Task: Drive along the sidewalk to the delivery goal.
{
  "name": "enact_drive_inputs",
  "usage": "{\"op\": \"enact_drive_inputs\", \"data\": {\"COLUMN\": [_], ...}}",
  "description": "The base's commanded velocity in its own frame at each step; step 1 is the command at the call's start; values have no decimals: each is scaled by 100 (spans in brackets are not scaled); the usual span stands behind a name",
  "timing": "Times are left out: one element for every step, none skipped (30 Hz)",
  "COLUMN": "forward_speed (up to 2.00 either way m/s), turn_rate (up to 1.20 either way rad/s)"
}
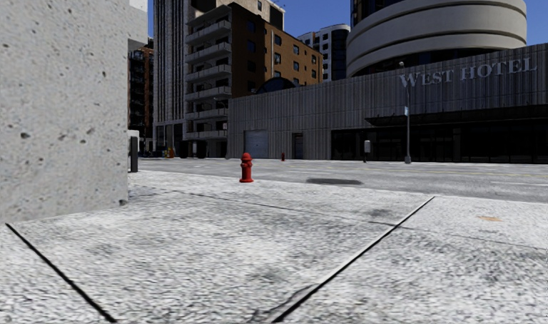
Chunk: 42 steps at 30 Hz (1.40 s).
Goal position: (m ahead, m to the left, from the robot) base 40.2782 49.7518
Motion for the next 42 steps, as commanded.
{"op": "enact_drive_inputs", "data": {"forward_speed": [200,200,200,200,200,200,200,200,200,200,200,200,200,200,200,200,200,200,200,200,200,200,200,200,200,200,200,200,200,200,200,200,200,200,200,200,200,200,200,200,200,200], "turn_rate": [0,0,0,0,0,0,0,0,0,1,1,10,15,23,23,32,35,35,36,37,37,37,38,41,43,43,43,44,50,50,54,53,49,49,47,47,47,47,47,47,47,47]}}
